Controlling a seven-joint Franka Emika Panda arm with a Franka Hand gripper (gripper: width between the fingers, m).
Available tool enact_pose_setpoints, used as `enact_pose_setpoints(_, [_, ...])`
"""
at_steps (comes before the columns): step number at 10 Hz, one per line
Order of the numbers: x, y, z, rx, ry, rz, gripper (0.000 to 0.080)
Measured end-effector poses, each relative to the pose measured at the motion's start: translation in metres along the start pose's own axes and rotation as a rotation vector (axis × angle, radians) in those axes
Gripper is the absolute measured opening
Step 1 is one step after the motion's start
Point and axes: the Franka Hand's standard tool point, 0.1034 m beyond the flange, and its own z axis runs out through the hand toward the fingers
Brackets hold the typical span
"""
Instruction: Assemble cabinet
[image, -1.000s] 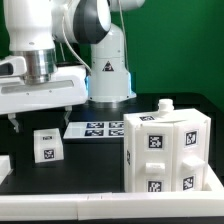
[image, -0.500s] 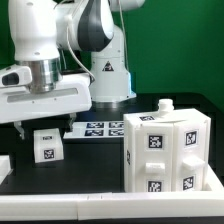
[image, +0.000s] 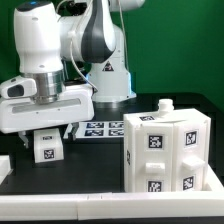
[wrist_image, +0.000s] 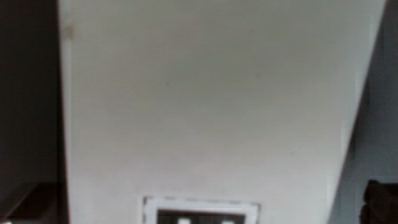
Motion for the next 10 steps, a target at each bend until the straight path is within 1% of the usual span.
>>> enact_pose_setpoints(2, [-0.001, 0.0, 0.001, 0.0, -0.001, -0.002, 0.0542])
enact_pose_setpoints(5, [0.0, 0.001, -0.001, -0.001, -0.001, -0.011, 0.0545])
enact_pose_setpoints(6, [0.006, 0.001, -0.01, -0.009, 0.011, -0.018, 0.0545])
enact_pose_setpoints(7, [0.014, -0.001, -0.024, -0.019, 0.027, -0.029, 0.0545])
enact_pose_setpoints(8, [0.027, -0.007, -0.046, -0.024, 0.041, -0.04, 0.0545])
enact_pose_setpoints(9, [0.041, -0.014, -0.07, -0.036, 0.065, -0.051, 0.0545])
enact_pose_setpoints(10, [0.053, -0.021, -0.085, -0.047, 0.088, -0.053, 0.0545])
